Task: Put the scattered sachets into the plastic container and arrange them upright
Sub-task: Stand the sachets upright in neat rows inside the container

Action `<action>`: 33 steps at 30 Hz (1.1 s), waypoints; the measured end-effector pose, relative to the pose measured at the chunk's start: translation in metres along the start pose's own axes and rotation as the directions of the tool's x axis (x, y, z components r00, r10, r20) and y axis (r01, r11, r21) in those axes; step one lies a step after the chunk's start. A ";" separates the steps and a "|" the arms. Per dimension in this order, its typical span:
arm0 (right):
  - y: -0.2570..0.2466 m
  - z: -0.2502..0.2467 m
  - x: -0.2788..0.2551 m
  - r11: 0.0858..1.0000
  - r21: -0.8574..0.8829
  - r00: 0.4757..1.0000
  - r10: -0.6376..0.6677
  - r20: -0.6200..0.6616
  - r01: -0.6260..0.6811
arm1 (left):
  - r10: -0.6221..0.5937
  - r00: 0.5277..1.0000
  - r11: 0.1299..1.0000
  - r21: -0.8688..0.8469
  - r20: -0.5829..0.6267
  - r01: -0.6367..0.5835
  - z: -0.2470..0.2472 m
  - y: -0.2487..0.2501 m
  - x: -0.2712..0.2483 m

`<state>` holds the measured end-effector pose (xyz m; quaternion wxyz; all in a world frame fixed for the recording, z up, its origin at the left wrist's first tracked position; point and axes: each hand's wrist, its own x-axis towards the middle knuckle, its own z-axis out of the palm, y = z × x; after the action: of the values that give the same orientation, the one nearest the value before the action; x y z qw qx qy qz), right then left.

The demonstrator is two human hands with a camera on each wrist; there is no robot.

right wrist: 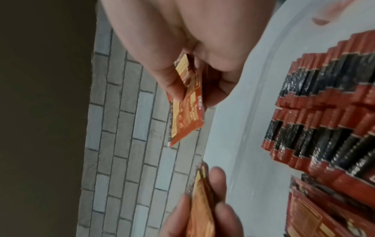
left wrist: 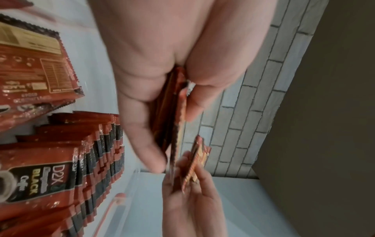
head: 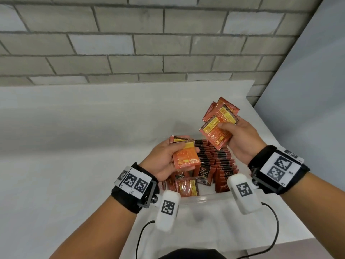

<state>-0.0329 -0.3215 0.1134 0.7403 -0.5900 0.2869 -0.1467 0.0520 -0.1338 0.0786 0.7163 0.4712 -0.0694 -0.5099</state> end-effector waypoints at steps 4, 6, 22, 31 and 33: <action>0.003 0.009 -0.016 0.969 -0.243 0.977 0.088 0.192 -0.040 | 0.016 0.996 0.999 -0.049 -0.085 -0.020 -0.003 0.000 0.006; 0.010 0.020 -0.024 0.908 -0.419 0.955 0.137 0.262 -0.015 | 0.021 0.997 0.999 -0.043 -0.074 -0.024 0.002 -0.003 0.010; 0.018 0.018 -0.027 0.523 -0.787 0.944 -0.203 0.259 0.328 | -0.049 0.998 0.992 -0.120 -0.025 0.046 0.013 -0.011 0.020; 0.020 0.005 -0.025 0.555 -0.732 0.916 -0.301 0.267 0.395 | -0.030 0.999 0.978 -0.209 -0.013 0.027 0.010 -0.010 0.021; 0.021 0.000 -0.022 0.567 -0.750 0.936 -0.279 0.216 0.342 | -0.019 1.000 0.979 -0.202 -0.014 0.016 0.006 -0.009 0.020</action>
<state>-0.0527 -0.3043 0.0989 0.3851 -0.8965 0.1865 -0.1144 0.0514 -0.1536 0.0678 0.7565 0.4006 -0.0074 -0.5169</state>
